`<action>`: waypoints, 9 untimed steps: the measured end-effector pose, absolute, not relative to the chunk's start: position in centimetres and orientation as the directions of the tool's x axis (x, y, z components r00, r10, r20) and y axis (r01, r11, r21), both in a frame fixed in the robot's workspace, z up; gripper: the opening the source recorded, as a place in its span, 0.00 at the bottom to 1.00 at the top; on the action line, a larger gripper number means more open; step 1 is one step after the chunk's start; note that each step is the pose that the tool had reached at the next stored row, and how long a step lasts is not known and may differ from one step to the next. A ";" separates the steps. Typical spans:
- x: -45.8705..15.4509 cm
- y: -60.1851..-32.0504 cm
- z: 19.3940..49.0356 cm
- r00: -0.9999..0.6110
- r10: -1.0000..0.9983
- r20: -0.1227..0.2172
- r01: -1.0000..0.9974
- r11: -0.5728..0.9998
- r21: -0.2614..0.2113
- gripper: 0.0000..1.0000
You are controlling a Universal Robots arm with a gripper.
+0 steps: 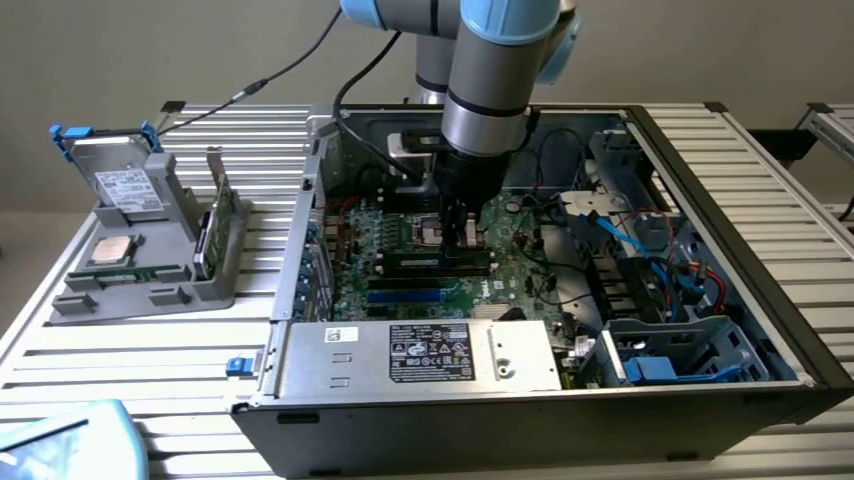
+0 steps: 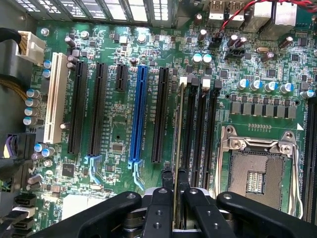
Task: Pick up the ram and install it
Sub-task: 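Insert the ram into the slot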
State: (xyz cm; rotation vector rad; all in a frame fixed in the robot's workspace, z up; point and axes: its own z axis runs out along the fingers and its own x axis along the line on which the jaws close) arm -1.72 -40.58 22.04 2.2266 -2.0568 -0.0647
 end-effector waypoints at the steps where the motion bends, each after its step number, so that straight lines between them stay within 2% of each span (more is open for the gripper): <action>1: -1.7 -40.6 22.0 0.081 -0.996 0.043 -0.991 -0.076 0.109 0.14; 9: -1.7 -40.6 21.9 0.081 -0.996 0.044 -0.991 -0.076 0.110 0.14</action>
